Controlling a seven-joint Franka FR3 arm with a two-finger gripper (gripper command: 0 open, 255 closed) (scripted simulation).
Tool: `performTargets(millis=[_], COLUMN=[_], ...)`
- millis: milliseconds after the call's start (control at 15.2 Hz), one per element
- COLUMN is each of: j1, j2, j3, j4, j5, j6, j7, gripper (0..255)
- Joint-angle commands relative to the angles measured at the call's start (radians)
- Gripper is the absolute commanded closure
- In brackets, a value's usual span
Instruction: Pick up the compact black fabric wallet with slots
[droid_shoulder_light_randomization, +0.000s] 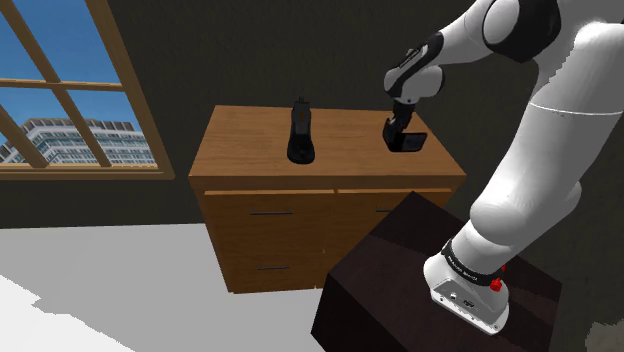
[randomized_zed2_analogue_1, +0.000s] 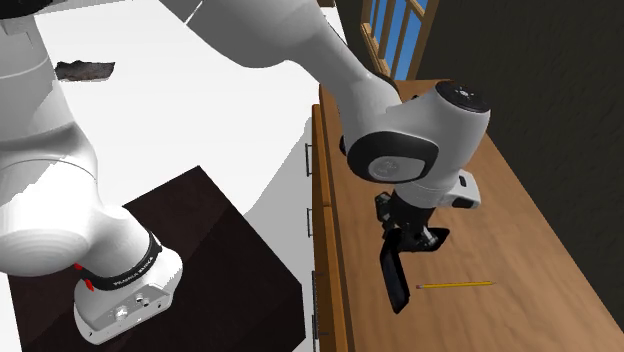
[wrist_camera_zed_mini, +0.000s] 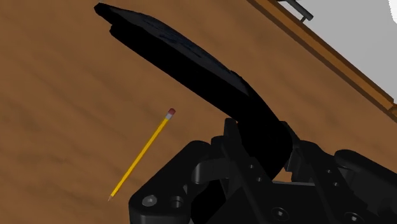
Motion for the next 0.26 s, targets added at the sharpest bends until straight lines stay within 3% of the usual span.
performTargets(millis=[0, 198], j1=[0.004, 0.006], j2=[-0.021, -0.032], j3=[-0.005, -0.007], j4=[0.006, 0.009], j5=[-0.012, -0.018], j6=[-0.025, -0.039], j7=[0.008, 0.011], gripper=[255, 255])
